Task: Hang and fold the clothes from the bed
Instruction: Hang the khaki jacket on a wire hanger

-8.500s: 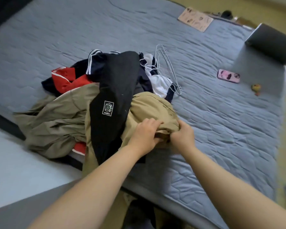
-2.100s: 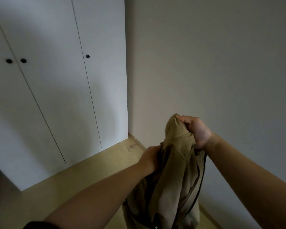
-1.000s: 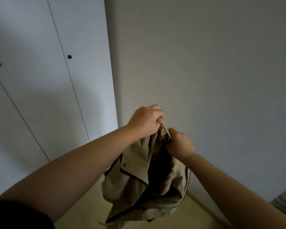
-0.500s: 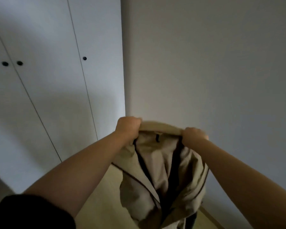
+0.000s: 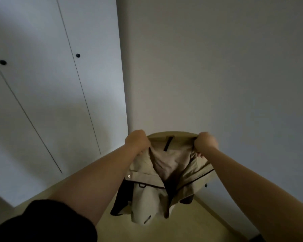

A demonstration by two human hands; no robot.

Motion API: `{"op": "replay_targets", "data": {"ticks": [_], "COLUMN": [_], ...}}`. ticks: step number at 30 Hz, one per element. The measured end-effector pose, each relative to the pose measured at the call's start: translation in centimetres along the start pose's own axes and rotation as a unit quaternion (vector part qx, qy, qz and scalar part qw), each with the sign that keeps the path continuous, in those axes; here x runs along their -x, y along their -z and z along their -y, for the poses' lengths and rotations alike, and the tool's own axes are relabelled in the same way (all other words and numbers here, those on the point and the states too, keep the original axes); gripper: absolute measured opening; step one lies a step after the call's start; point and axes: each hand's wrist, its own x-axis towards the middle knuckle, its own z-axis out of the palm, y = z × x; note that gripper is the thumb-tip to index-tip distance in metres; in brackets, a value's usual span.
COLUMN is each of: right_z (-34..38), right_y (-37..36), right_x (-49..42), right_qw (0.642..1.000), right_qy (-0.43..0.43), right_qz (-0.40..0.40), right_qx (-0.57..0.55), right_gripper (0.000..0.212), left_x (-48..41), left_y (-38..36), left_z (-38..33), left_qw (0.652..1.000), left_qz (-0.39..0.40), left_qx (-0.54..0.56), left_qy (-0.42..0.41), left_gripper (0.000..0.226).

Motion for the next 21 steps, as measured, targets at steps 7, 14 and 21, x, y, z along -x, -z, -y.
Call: {"op": "replay_targets", "data": {"ticks": [7, 14, 21], "right_z": [0.5, -0.8, -1.5], "right_y": [0.6, 2.2, 1.4], "right_x": [0.6, 0.9, 2.2], "right_qw": [0.947, 0.99, 0.966], "right_qy": [-0.071, 0.082, 0.138], "right_qz": [0.026, 0.036, -0.096], "right_qx": [-0.312, -0.105, 0.194], "right_gripper": [0.019, 0.015, 0.023], "left_x": [-0.3, -0.3, -0.1], "left_y": [1.7, 3.8, 2.8], "left_z": [-2.9, -2.9, -1.1], "left_qw": [0.904, 0.902, 0.997], "left_qz": [0.187, 0.177, 0.017], "left_qx": [0.365, 0.392, -0.006], "left_qy": [0.121, 0.04, -0.079], "left_gripper": [0.023, 0.02, 0.019]}}
